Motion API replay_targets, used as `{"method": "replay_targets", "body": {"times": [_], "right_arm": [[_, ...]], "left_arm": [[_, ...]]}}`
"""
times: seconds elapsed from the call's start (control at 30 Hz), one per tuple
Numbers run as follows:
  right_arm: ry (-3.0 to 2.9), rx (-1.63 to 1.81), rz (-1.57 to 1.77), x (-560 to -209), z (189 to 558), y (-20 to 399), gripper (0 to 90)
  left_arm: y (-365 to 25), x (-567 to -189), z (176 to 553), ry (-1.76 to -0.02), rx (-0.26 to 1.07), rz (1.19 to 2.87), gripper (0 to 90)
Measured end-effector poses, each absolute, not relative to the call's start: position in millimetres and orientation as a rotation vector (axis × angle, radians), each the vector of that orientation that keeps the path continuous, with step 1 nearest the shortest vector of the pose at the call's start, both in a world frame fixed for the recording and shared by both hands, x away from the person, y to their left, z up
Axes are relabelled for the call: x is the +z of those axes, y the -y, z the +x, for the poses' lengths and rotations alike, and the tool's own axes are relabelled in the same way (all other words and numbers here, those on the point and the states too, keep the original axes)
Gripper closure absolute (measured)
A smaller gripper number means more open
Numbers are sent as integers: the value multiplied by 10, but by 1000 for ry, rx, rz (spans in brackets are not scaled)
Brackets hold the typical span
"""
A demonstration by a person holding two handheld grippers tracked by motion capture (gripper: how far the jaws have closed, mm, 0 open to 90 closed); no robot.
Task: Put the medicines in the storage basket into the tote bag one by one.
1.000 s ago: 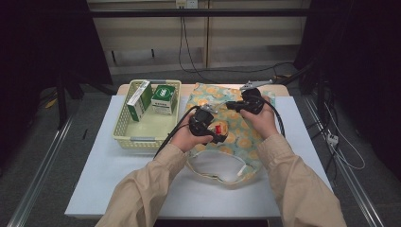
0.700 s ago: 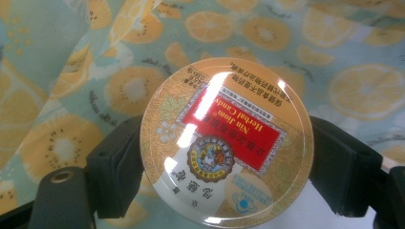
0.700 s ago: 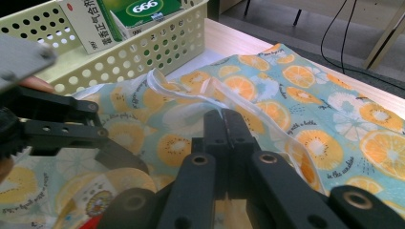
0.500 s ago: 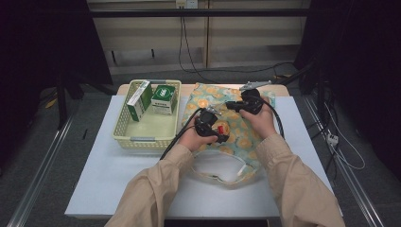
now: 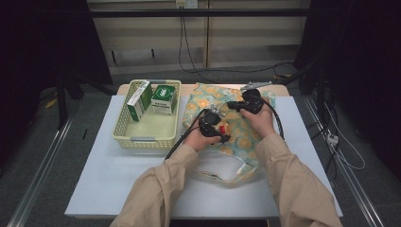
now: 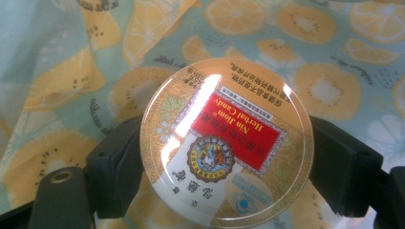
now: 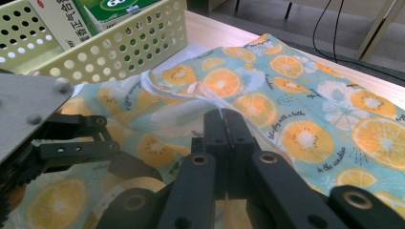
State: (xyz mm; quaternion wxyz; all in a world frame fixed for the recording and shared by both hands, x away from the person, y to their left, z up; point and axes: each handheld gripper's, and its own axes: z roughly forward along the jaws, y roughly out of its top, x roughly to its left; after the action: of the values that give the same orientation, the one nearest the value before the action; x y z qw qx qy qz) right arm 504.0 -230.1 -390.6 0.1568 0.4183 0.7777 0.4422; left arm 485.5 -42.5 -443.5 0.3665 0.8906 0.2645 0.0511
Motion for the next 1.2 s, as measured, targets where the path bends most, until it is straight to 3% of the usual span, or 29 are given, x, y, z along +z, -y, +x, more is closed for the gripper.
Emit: {"method": "replay_targets", "body": {"times": [0.13, 0.27, 0.37, 0.4, 0.47, 0.73, 0.83, 0.87, 0.9, 0.93, 1.0, 1.03, 1.1, 1.2], "right_arm": [[-2229, 1274, 1194, -3899, 5031, 2308, 900], [-2233, 1273, 1191, -3895, 5025, 2310, 900], [-2236, 1273, 1182, -3879, 5012, 2295, 900], [-2237, 1270, 1179, -3874, 5008, 2288, 900], [-2241, 1271, 1175, -3867, 5002, 2275, 900], [-2247, 1271, 1158, -3844, 4978, 2220, 900], [-2244, 1268, 1160, -3826, 4963, 2214, 900], [-2244, 1271, 1160, -3826, 4961, 2215, 900], [-2246, 1270, 1161, -3827, 4961, 2215, 900], [-2246, 1270, 1161, -3827, 4961, 2215, 900], [-2240, 1277, 1162, -3810, 4953, 2216, 900], [-2240, 1277, 1162, -3810, 4953, 2216, 900], [-2242, 1276, 1152, -3795, 4945, 2219, 900], [-2240, 1280, 1153, -3781, 4934, 2229, 900]], "left_arm": [[427, -4402, 4829, -695, 208, 2283, 191], [413, -4359, 4819, -661, 168, 2271, 164], [413, -4294, 4777, -660, 216, 2286, 162], [392, -4275, 4783, -628, 167, 2289, 162], [388, -4233, 4746, -648, 207, 2291, 159], [271, -4154, 4685, -613, 147, 2297, 168], [242, -4141, 4634, -584, 120, 2321, 358], [249, -4132, 4604, -601, 204, 2372, 394], [240, -4160, 4613, -589, 125, 2355, 495], [250, -4174, 4590, -638, 131, 2360, 495], [244, -4224, 4599, -650, 27, 2342, 719], [237, -4236, 4607, -637, 11, 2374, 719], [247, -4271, 4603, -642, -17, 2394, 865], [280, -4325, 4606, -645, -4, 2421, 900]]}}
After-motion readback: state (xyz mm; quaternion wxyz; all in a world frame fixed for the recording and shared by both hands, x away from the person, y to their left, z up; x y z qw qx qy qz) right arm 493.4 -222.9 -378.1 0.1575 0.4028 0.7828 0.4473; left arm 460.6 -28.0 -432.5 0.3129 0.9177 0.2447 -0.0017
